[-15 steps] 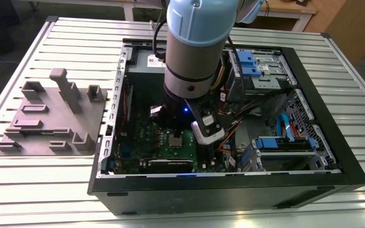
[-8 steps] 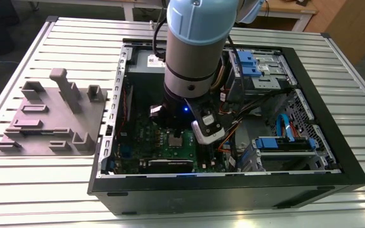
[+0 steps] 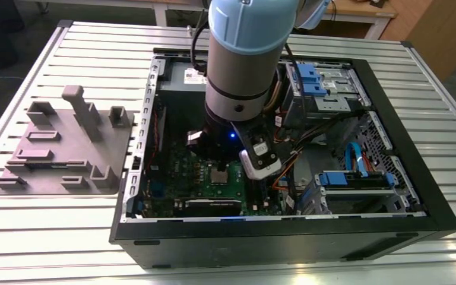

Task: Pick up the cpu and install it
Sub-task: 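Close the cpu cover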

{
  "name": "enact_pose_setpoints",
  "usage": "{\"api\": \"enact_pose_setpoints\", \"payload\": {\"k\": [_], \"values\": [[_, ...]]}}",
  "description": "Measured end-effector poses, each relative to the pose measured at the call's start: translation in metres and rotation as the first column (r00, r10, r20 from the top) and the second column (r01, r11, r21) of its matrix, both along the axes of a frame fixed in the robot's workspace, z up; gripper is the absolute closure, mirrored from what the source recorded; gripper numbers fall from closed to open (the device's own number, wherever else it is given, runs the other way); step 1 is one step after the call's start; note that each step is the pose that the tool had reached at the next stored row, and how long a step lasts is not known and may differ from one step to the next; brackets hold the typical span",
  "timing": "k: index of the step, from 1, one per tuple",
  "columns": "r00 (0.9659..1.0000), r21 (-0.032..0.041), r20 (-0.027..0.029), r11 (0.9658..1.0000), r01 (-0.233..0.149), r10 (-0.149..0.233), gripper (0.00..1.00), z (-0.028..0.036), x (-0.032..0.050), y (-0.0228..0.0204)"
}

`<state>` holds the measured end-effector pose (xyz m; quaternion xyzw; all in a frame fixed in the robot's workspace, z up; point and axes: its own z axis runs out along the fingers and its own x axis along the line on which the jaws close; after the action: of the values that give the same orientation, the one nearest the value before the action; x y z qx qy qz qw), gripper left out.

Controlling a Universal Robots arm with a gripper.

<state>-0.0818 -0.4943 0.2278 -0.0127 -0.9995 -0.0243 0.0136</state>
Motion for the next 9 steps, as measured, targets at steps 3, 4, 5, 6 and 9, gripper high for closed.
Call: {"api": "enact_pose_setpoints", "payload": {"k": [3, 4, 5, 6, 9], "values": [[1.0, 0.0001, 0.0001, 1.0, 0.0, 0.0, 0.89, 0.001, 0.0, 0.0], [1.0, 0.0001, 0.0001, 1.0, 0.0, 0.0, 0.89, 0.0013, 0.0, 0.0], [1.0, 0.0, 0.0001, 1.0, 0.0, 0.0, 0.89, 0.0016, 0.0, 0.0], [1.0, 0.0, 0.0, 1.0, 0.0, 0.0, 0.89, 0.0019, 0.0, 0.0], [1.0, 0.0001, 0.0001, 1.0, 0.0, 0.0, 0.89, 0.003, 0.0, 0.0]]}}
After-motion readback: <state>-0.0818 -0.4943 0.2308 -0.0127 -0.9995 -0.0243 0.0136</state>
